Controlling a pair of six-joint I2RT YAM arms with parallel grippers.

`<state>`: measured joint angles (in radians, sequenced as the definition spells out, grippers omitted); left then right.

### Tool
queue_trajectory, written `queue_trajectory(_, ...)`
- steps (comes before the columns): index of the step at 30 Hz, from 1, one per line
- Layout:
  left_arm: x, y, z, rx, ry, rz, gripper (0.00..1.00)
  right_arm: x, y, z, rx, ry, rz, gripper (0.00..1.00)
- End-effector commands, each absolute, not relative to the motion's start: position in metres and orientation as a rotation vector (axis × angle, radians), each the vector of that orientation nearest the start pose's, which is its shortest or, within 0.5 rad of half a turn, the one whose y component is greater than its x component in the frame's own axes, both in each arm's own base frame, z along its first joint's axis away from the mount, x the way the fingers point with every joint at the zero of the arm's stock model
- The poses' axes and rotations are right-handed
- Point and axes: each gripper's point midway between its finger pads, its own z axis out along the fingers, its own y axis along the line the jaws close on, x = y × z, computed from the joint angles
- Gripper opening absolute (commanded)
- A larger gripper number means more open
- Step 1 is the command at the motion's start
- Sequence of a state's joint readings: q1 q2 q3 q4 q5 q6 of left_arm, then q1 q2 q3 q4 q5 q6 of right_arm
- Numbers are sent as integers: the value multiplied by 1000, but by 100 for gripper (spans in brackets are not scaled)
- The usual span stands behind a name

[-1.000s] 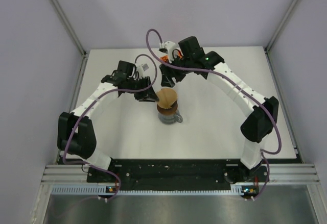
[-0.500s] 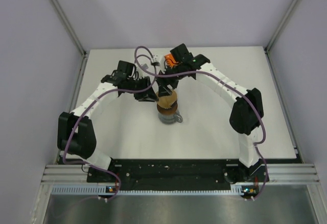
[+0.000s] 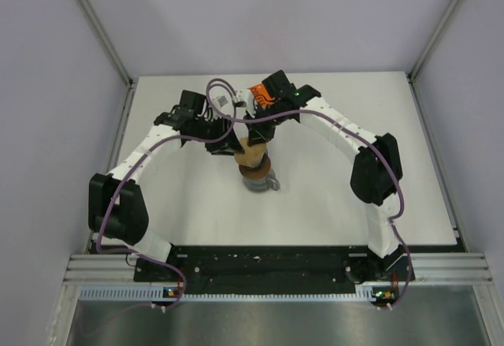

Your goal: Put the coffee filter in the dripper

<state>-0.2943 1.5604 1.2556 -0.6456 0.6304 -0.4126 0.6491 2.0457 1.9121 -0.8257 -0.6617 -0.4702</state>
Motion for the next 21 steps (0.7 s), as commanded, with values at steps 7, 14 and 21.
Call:
queue_trajectory(7, 322, -222, 206, 256, 2462, -1066, 58, 327, 365, 180, -1584, 1767, 872, 4)
queue_trajectory(14, 318, -225, 192, 300, 2502, -1006, 58, 327, 358, 187, -1548, 1722, 801, 0)
queue_trajectory(21, 318, -227, 185, 373, 2510, -876, 57, 325, 350, 196, -1466, 1628, 713, 30)
